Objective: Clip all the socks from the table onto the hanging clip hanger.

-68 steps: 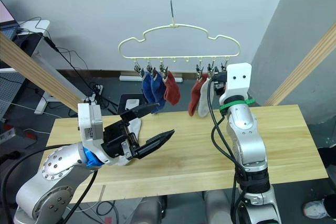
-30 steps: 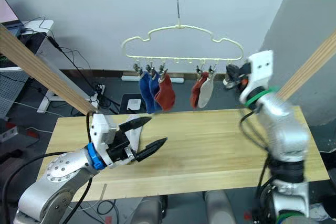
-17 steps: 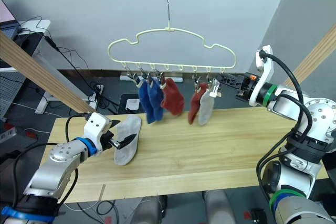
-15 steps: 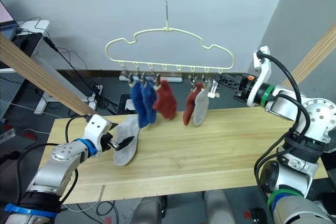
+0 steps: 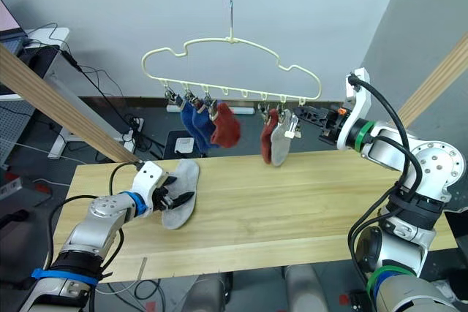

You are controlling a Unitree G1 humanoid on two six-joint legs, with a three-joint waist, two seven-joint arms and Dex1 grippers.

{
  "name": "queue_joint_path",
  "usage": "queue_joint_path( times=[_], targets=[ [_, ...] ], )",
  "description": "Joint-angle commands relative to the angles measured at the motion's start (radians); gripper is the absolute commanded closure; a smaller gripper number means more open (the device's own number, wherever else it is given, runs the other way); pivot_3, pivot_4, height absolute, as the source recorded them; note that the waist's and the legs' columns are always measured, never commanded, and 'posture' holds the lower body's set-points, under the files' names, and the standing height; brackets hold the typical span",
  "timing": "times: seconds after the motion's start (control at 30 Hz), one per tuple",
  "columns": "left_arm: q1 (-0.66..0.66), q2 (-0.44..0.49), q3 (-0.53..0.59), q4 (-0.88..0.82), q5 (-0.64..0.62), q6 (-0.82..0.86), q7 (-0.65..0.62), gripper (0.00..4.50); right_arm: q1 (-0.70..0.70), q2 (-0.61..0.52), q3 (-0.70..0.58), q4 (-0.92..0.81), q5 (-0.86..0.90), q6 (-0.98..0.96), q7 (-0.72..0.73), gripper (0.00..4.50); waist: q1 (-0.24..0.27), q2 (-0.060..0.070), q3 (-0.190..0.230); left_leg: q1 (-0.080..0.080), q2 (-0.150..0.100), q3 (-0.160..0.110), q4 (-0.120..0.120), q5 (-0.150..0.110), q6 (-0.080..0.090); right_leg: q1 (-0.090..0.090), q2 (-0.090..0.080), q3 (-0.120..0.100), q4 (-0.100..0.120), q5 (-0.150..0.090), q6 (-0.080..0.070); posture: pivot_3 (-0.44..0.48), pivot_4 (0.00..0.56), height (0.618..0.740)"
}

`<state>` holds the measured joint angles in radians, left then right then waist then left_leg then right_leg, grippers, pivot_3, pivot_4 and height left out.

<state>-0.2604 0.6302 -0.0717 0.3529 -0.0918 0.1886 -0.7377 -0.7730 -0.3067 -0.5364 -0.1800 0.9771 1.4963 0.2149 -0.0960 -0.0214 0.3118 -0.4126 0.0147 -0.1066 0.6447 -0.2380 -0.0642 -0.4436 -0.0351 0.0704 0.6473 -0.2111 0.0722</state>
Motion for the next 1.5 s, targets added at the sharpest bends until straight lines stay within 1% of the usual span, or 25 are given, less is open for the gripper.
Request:
queue_joint_path(
  times=[0.03,0.2,0.33,0.4,0.53,0.67,0.73,0.8,0.83,0.87,0.97,1.0,1.1,1.13,1.17,1.23,1.3,1.37,1.5],
  targets=[
    [0.046,0.012,-0.004,-0.044,0.01,0.009,-0.023,1.57,0.004,-0.014,-0.012,-0.029,0.028,-0.006,-0.01,4.5,-0.002,0.0,0.0,0.0,0.0,0.0,0.0,0.0,0.0,0.0,0.0,0.0,0.0,0.0,0.0,-0.158,0.299,0.74],
    [0.081,0.011,0.01,-0.092,0.002,0.014,-0.027,2.21,0.015,-0.016,0.003,-0.029,0.029,-0.023,-0.015,4.5,-0.004,0.0,0.0,0.0,0.0,0.0,0.0,0.0,0.0,0.0,0.0,0.0,0.0,0.0,0.0,-0.144,0.288,0.74],
    [0.187,0.02,0.025,-0.254,-0.038,-0.004,-0.06,2.81,0.019,-0.018,0.013,-0.023,0.034,-0.039,-0.021,4.5,-0.011,0.0,0.0,0.0,0.0,0.001,0.0,0.0,0.0,0.0,-0.001,0.0,0.0,0.0,0.0,-0.138,0.279,0.74],
    [0.221,0.028,0.029,-0.307,-0.052,0.005,-0.084,3.29,0.022,-0.022,0.017,-0.019,0.035,-0.046,-0.023,4.5,-0.01,0.0,0.0,-0.001,0.0,0.0,-0.001,0.0,0.0,0.0,-0.001,0.0,0.0,0.0,0.0,-0.135,0.278,0.74],
    [0.275,0.057,0.026,-0.388,-0.063,-0.001,-0.135,4.46,0.025,-0.027,0.028,-0.015,0.04,-0.058,-0.022,4.5,-0.01,0.0,0.0,-0.001,0.0,0.0,0.0,0.0,0.0,0.0,-0.001,0.0,-0.001,0.0,0.0,-0.134,0.274,0.74],
    [0.296,0.067,0.05,-0.441,-0.095,0.014,-0.151,4.49,0.025,-0.032,0.03,-0.01,0.043,-0.066,-0.022,4.5,-0.01,0.0,0.0,-0.001,0.0,0.0,0.0,0.0,0.0,0.0,-0.001,0.0,-0.001,0.0,0.0,-0.133,0.275,0.74],
    [0.291,0.058,0.061,-0.446,-0.089,-0.035,-0.138,4.49,0.026,-0.033,0.033,-0.009,0.043,-0.073,-0.021,4.5,-0.011,0.0,0.0,-0.001,0.0,0.0,0.0,0.0,0.0,0.0,0.0,0.0,-0.001,0.0,0.0,-0.133,0.276,0.74],
    [0.253,0.024,0.077,-0.421,-0.068,-0.111,-0.089,4.49,0.029,-0.032,0.034,-0.012,0.045,-0.077,-0.024,4.5,-0.009,0.0,0.0,-0.001,0.0,0.0,0.0,0.0,0.0,0.0,0.0,0.0,-0.001,0.0,0.0,-0.137,0.276,0.74],
    [0.235,0.009,0.081,-0.412,-0.078,-0.112,-0.082,4.49,0.031,-0.033,0.033,-0.011,0.047,-0.077,-0.026,4.5,-0.008,0.0,0.0,-0.001,0.0,0.0,0.0,0.0,0.0,0.0,-0.001,0.0,-0.001,0.0,0.0,-0.139,0.278,0.74],
    [0.22,0.001,0.078,-0.4,-0.079,-0.109,-0.079,4.31,0.032,-0.034,0.033,-0.012,0.048,-0.078,-0.027,4.5,-0.006,0.0,0.0,-0.001,0.0,0.0,0.0,0.0,0.0,0.0,-0.001,0.0,-0.001,0.0,0.0,-0.141,0.279,0.74],
    [0.188,-0.001,0.04,-0.34,-0.022,-0.144,-0.074,3.63,0.032,-0.039,0.036,-0.009,0.049,-0.082,-0.028,4.5,-0.011,0.0,0.0,-0.001,0.0,0.0,0.001,0.0,0.0,0.0,-0.001,0.0,-0.001,0.0,0.001,-0.151,0.283,0.74],
    [0.178,-0.006,0.03,-0.317,-0.004,-0.151,-0.064,3.28,0.031,-0.04,0.037,-0.008,0.051,-0.083,-0.029,4.5,-0.013,0.0,0.0,-0.001,0.0,0.001,0.001,0.0,0.0,0.0,-0.001,0.0,-0.001,0.0,0.001,-0.151,0.283,0.74],
    [0.156,-0.024,0.019,-0.27,0.023,-0.152,-0.034,2.42,0.03,-0.045,0.038,-0.008,0.054,-0.084,-0.033,4.5,-0.017,0.0,0.0,-0.001,0.0,0.0,0.0,0.0,0.0,0.0,0.0,0.0,-0.001,0.0,0.001,-0.157,0.285,0.74],
    [0.152,-0.032,0.014,-0.26,0.025,-0.14,-0.032,2.08,0.03,-0.048,0.036,-0.007,0.056,-0.084,-0.035,4.5,-0.017,0.0,0.0,-0.001,0.0,0.0,0.0,0.0,0.0,0.0,0.0,0.0,-0.001,0.0,0.001,-0.162,0.285,0.74],
    [0.15,-0.037,0.009,-0.254,0.026,-0.132,-0.032,1.86,0.03,-0.05,0.036,-0.006,0.057,-0.084,-0.037,4.5,-0.017,0.0,0.0,-0.001,0.0,0.0,0.0,0.0,0.0,0.0,-0.001,0.0,-0.001,0.0,0.001,-0.162,0.285,0.74],
    [0.149,-0.042,-0.008,-0.242,0.032,-0.113,-0.043,1.26,0.03,-0.054,0.037,-0.005,0.061,-0.084,-0.039,4.5,-0.016,0.0,0.0,-0.002,0.0,0.0,0.0,0.0,0.0,0.0,-0.001,0.0,-0.001,0.0,0.001,-0.164,0.288,0.74],
    [0.15,-0.038,-0.029,-0.233,0.046,-0.1,-0.051,0.6,0.031,-0.056,0.04,-0.005,0.064,-0.089,-0.041,4.5,-0.017,0.0,0.0,-0.001,0.0,0.0,0.0,0.0,0.0,0.0,-0.001,0.0,-0.001,0.0,0.001,-0.164,0.288,0.74],
    [0.149,-0.039,-0.04,-0.219,0.063,-0.098,-0.042,0.04,0.034,-0.058,0.046,-0.006,0.065,-0.096,-0.045,4.5,-0.017,0.0,0.0,-0.001,0.0,0.0,0.0,0.0,0.0,0.0,-0.001,0.0,-0.001,0.0,0.001,-0.164,0.288,0.74],
    [0.145,-0.035,-0.061,-0.184,0.076,-0.061,-0.05,0.01,0.035,-0.055,0.046,-0.008,0.079,-0.099,-0.057,4.5,-0.017,0.0,0.0,-0.001,0.0,0.0,0.0,0.0,0.0,0.0,0.0,0.0,-0.001,0.0,0.001,-0.164,0.288,0.74]
  ],
)
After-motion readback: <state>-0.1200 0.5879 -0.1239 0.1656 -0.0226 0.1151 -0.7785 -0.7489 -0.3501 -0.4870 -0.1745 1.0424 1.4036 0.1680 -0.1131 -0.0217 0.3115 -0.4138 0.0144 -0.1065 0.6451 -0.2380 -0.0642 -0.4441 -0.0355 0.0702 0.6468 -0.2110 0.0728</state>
